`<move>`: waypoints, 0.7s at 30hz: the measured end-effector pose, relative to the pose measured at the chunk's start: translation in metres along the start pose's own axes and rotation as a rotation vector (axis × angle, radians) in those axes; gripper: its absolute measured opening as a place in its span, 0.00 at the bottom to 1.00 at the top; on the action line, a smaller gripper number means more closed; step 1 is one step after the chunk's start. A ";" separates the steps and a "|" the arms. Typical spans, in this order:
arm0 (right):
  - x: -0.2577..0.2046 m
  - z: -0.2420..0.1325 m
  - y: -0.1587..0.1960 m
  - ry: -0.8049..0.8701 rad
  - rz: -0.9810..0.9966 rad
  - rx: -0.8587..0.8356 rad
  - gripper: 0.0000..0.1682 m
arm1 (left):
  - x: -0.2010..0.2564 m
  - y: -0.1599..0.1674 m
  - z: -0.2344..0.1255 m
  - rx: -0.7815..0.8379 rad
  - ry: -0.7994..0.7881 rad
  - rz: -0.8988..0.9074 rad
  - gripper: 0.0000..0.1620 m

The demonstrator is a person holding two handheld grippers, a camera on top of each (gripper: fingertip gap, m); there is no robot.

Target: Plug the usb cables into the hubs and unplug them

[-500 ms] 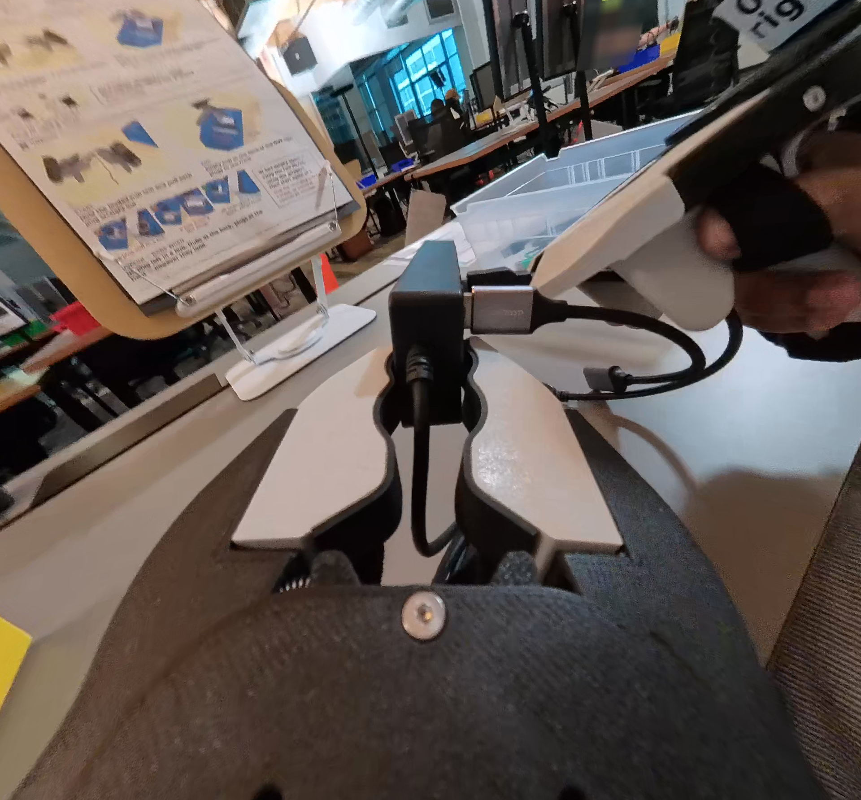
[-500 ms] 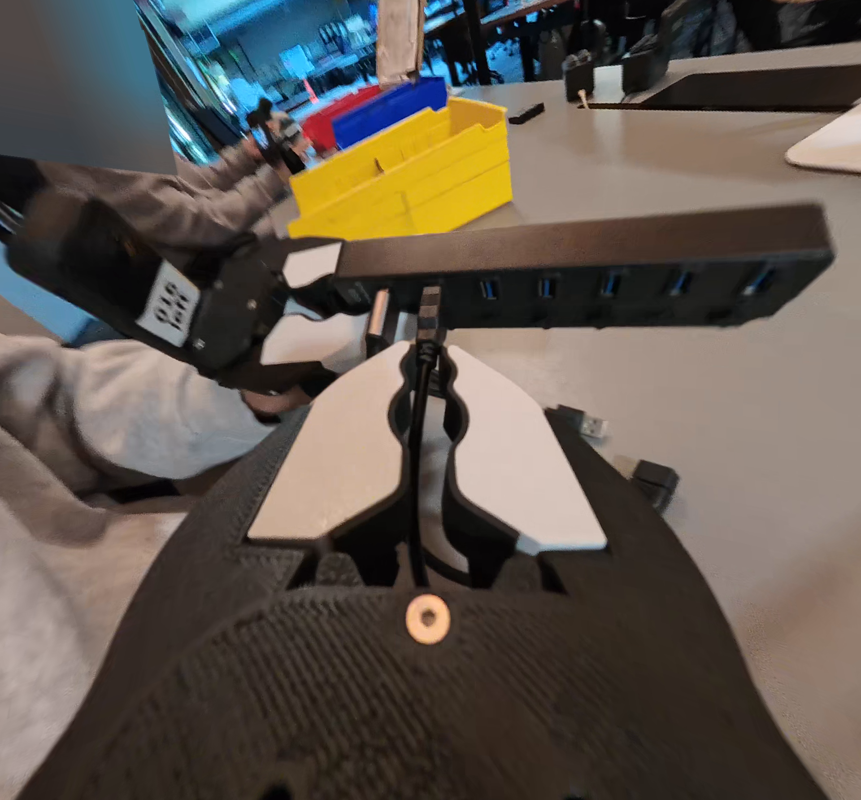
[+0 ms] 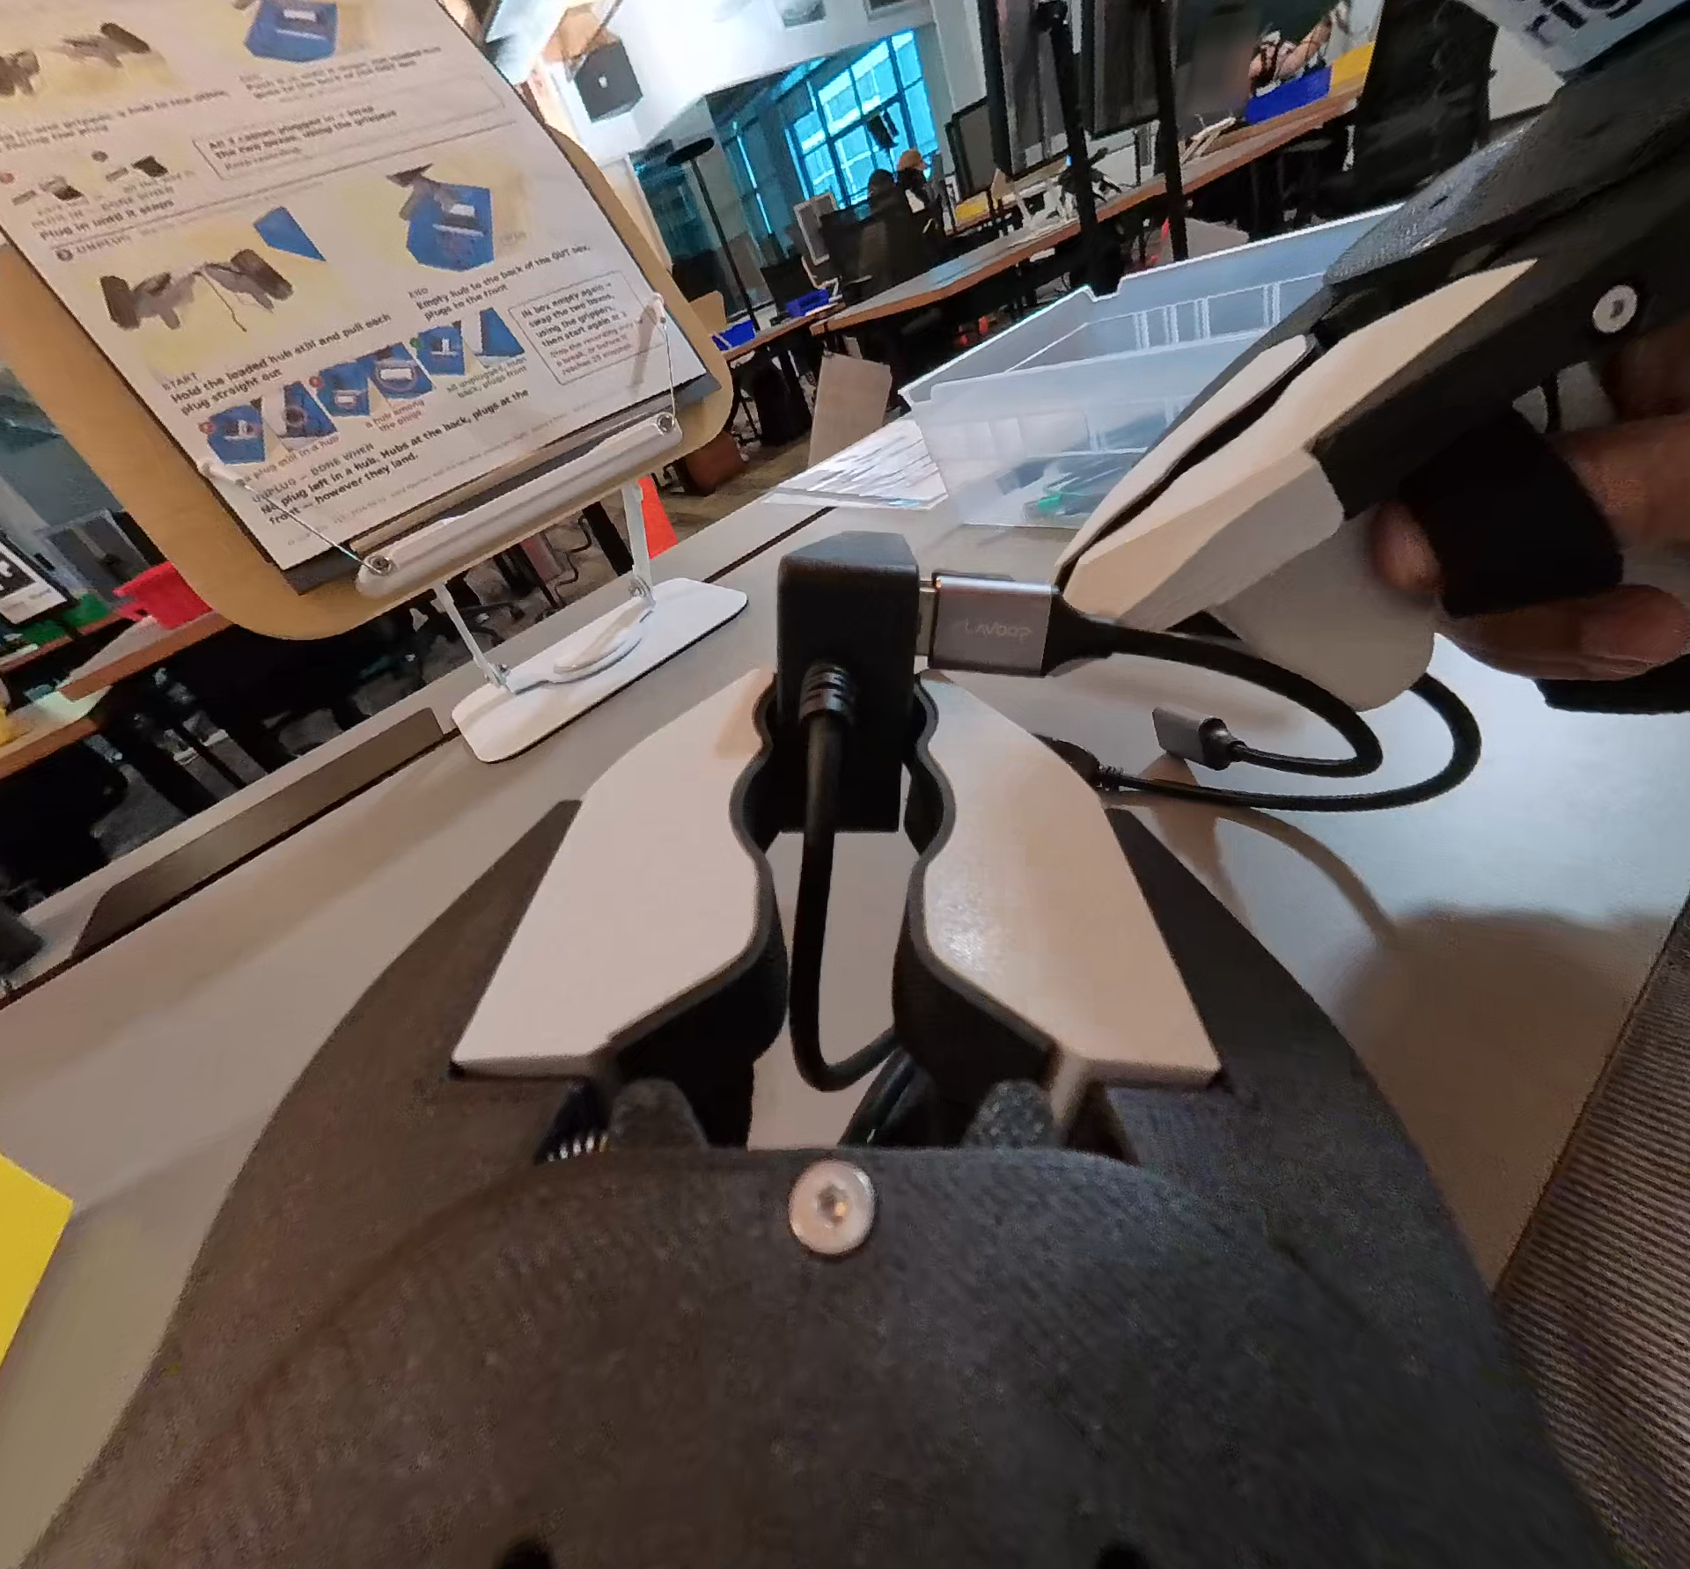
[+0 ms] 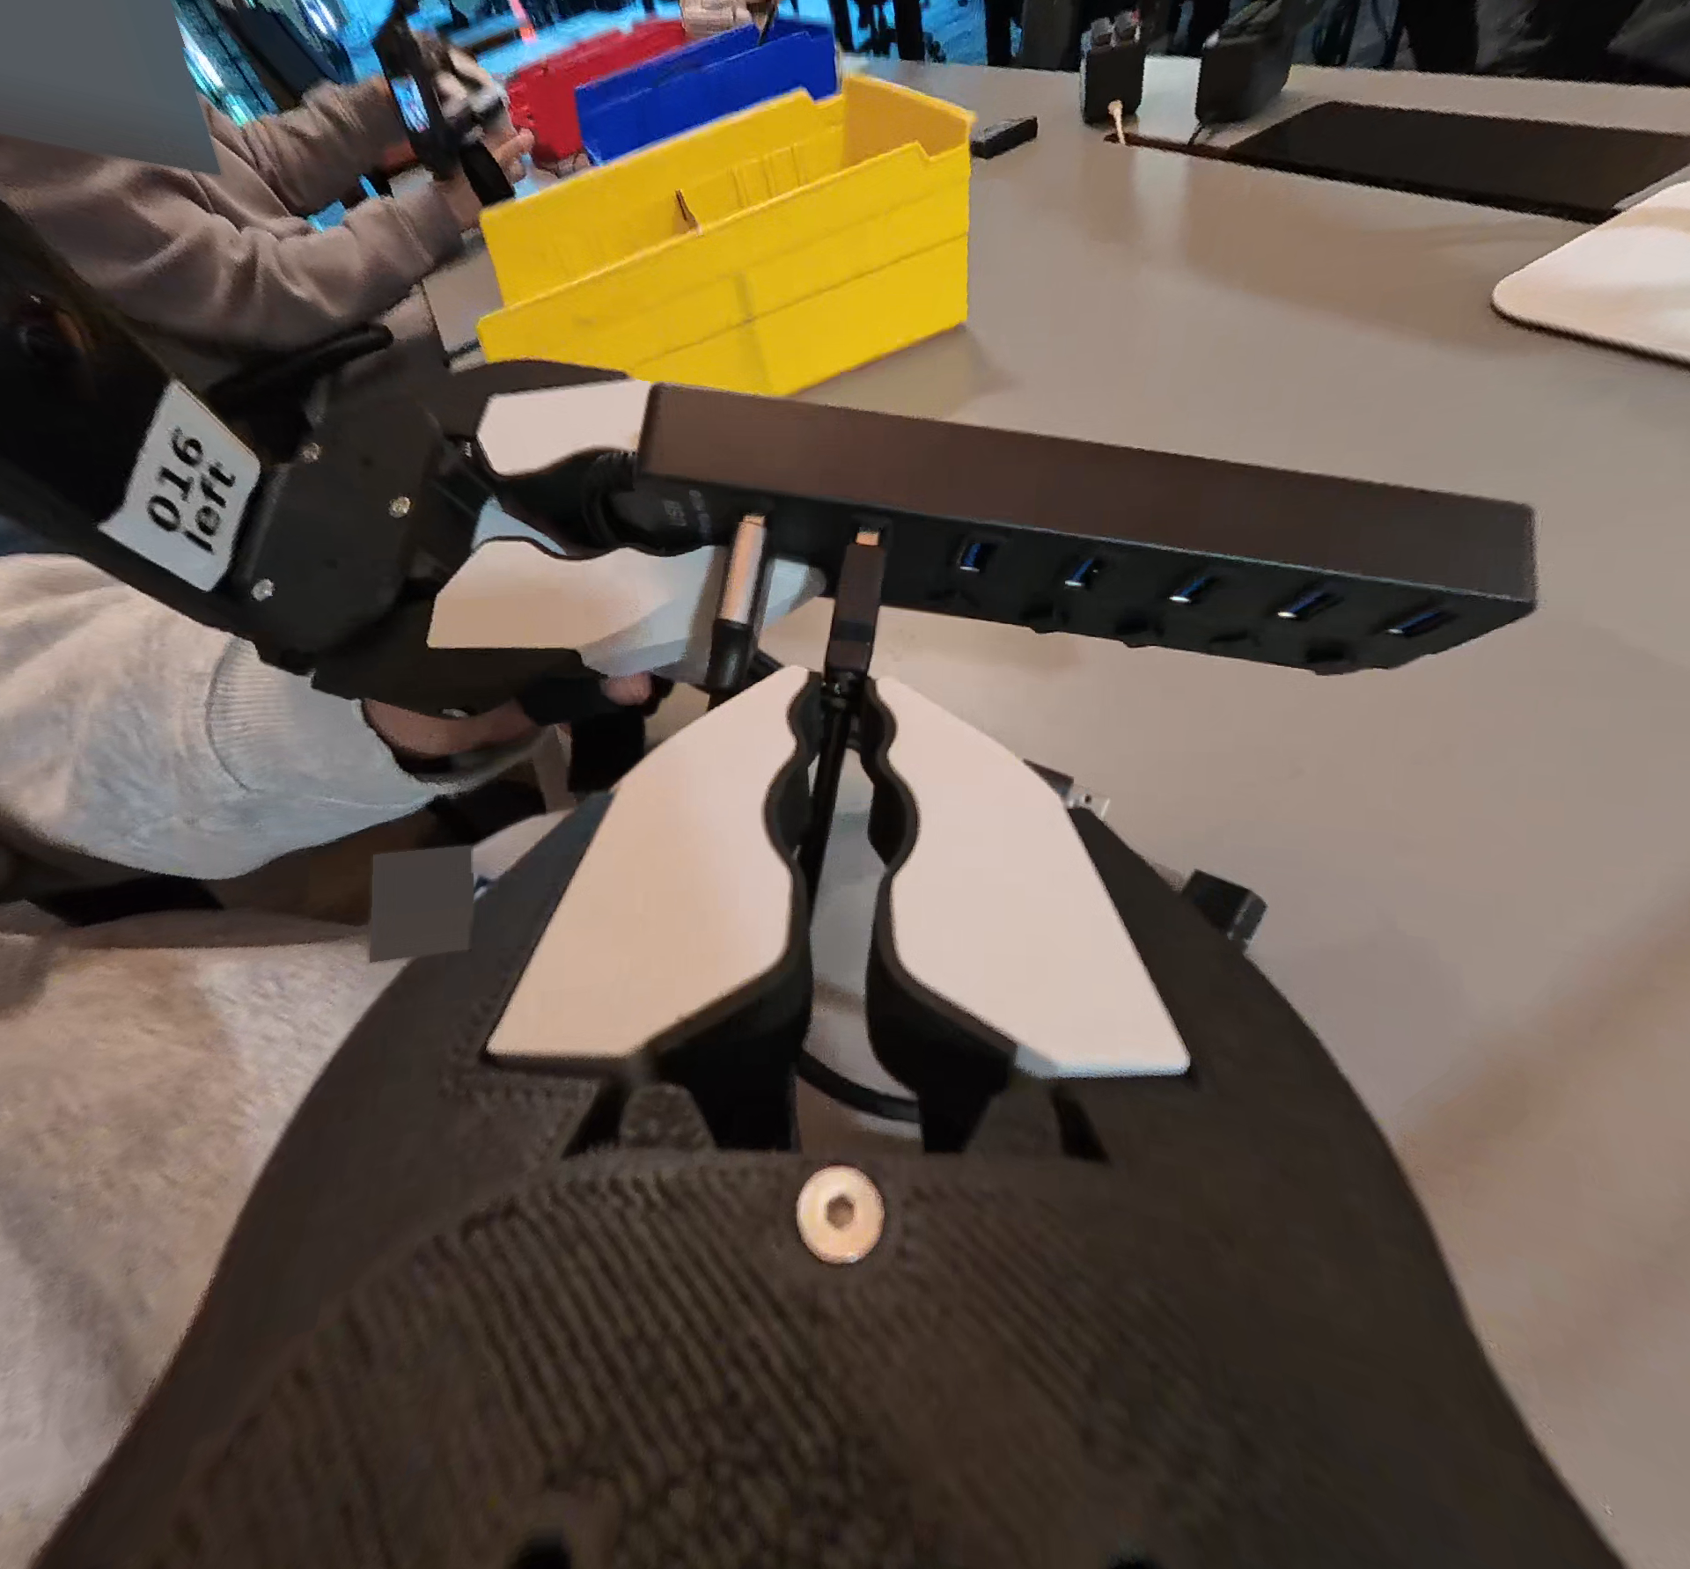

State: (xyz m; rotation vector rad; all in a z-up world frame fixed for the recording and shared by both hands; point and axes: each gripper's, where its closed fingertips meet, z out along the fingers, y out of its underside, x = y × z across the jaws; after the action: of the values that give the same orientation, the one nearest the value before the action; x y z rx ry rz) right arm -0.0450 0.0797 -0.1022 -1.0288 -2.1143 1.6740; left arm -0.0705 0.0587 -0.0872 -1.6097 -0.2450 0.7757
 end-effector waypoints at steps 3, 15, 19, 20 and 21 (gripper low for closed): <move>-0.002 -0.007 -0.011 -0.040 0.061 0.070 0.05 | -0.001 -0.003 -0.001 0.023 0.015 0.001 0.15; 0.001 -0.007 -0.005 -0.046 0.080 0.052 0.05 | -0.036 0.000 -0.006 0.009 -0.108 -0.022 0.14; 0.014 -0.021 -0.022 -0.054 0.121 0.158 0.05 | -0.066 0.011 -0.012 0.011 -0.141 -0.184 0.14; 0.015 -0.024 -0.026 -0.056 0.118 0.181 0.05 | -0.067 0.013 -0.012 0.008 -0.137 -0.208 0.14; 0.017 -0.028 -0.032 -0.064 0.126 0.211 0.05 | -0.067 0.015 -0.011 0.005 -0.138 -0.215 0.14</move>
State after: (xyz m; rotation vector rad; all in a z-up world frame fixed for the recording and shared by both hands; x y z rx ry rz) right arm -0.0520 0.1094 -0.0680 -1.0759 -1.8934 1.9645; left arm -0.1176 0.0089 -0.0781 -1.4978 -0.5064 0.7211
